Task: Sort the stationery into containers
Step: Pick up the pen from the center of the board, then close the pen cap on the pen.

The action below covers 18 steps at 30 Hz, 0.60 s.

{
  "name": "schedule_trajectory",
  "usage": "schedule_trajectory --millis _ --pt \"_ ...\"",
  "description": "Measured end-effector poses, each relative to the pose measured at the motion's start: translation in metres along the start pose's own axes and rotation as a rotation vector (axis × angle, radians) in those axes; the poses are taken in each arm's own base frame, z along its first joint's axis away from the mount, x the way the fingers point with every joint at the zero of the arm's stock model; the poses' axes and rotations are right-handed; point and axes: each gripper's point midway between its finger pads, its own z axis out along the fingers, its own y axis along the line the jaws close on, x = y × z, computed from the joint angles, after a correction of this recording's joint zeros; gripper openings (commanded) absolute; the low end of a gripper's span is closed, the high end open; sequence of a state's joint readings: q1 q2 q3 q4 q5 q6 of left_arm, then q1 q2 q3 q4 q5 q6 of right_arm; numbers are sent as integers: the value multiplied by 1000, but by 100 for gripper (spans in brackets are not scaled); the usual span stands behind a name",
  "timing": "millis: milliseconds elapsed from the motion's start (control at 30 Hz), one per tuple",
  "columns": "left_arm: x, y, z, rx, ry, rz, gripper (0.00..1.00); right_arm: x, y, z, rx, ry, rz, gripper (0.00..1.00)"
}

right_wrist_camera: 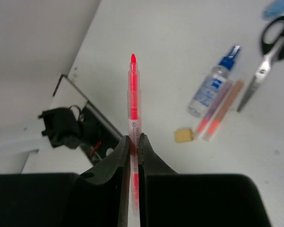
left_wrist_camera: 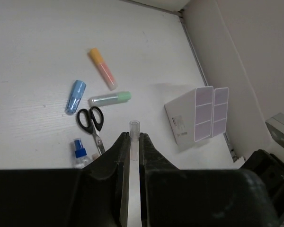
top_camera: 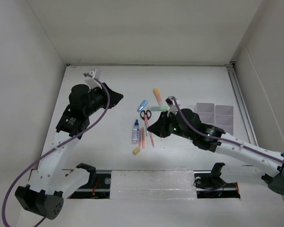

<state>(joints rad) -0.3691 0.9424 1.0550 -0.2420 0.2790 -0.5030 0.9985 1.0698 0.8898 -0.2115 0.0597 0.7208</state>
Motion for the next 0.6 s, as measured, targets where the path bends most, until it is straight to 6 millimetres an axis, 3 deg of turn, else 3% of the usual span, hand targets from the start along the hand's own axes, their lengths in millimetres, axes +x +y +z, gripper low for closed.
schedule_trajectory --millis 133,367,467,600 --pt "8 16 5 92 41 -74 0 17 26 4 -152 83 -85 0" --pt "11 -29 -7 363 75 -37 0 45 45 27 -302 198 -152 0" --pt "11 -37 -12 415 76 -20 0 47 48 36 -322 203 -164 0" --pt "13 -38 -13 428 83 -18 0 34 58 38 -349 146 -162 0"
